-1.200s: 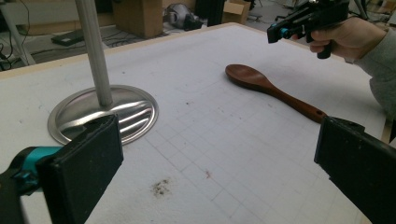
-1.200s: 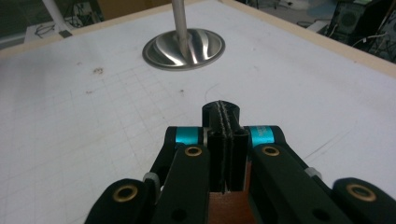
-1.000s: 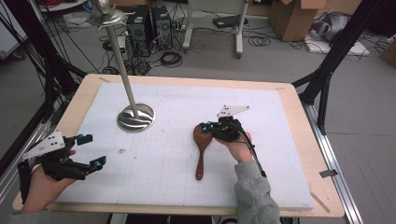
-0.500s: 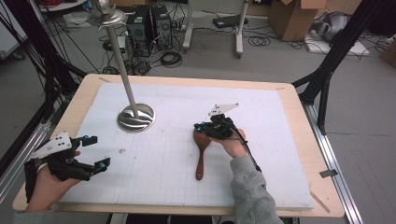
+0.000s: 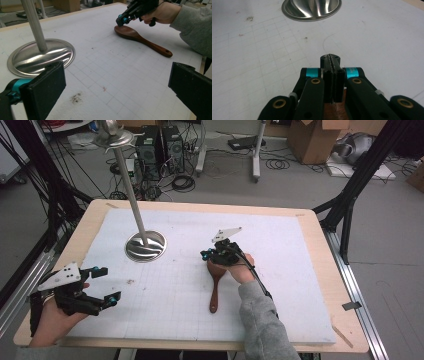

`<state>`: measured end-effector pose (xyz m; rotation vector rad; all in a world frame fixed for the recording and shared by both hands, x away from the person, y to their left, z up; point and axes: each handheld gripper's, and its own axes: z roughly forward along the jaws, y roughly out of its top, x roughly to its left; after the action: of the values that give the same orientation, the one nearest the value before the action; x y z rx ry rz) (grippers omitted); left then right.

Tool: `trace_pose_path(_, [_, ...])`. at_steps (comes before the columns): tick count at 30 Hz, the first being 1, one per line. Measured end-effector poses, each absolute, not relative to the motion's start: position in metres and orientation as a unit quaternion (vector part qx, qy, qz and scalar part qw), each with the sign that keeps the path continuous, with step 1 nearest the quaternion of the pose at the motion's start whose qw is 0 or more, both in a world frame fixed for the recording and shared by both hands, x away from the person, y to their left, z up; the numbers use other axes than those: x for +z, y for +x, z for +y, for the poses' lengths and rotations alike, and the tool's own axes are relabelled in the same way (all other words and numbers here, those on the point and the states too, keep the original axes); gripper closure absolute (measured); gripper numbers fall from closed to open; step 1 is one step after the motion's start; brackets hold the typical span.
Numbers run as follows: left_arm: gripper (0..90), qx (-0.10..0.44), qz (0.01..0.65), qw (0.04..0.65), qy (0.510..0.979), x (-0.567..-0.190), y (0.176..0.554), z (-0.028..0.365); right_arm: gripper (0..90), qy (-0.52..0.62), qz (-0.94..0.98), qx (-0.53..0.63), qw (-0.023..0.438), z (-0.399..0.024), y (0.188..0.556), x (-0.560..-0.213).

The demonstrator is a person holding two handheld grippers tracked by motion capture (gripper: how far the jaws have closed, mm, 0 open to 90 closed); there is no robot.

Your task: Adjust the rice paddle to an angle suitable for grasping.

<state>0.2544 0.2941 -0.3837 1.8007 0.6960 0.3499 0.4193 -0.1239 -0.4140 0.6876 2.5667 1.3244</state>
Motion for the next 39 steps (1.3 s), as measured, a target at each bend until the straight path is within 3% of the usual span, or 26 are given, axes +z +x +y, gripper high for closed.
trace_pose_path(13, [1.7,0.154,0.284,0.565,0.759,-0.380,0.249,0.300,90.0,0.250,0.877,0.403,0.080,-0.102,0.437,-0.426])
trace_pose_path(39, [1.7,0.157,0.296,0.555,0.762,-0.382,0.247,0.302,90.0,0.277,0.890,0.357,0.066,-0.106,0.445,-0.436])
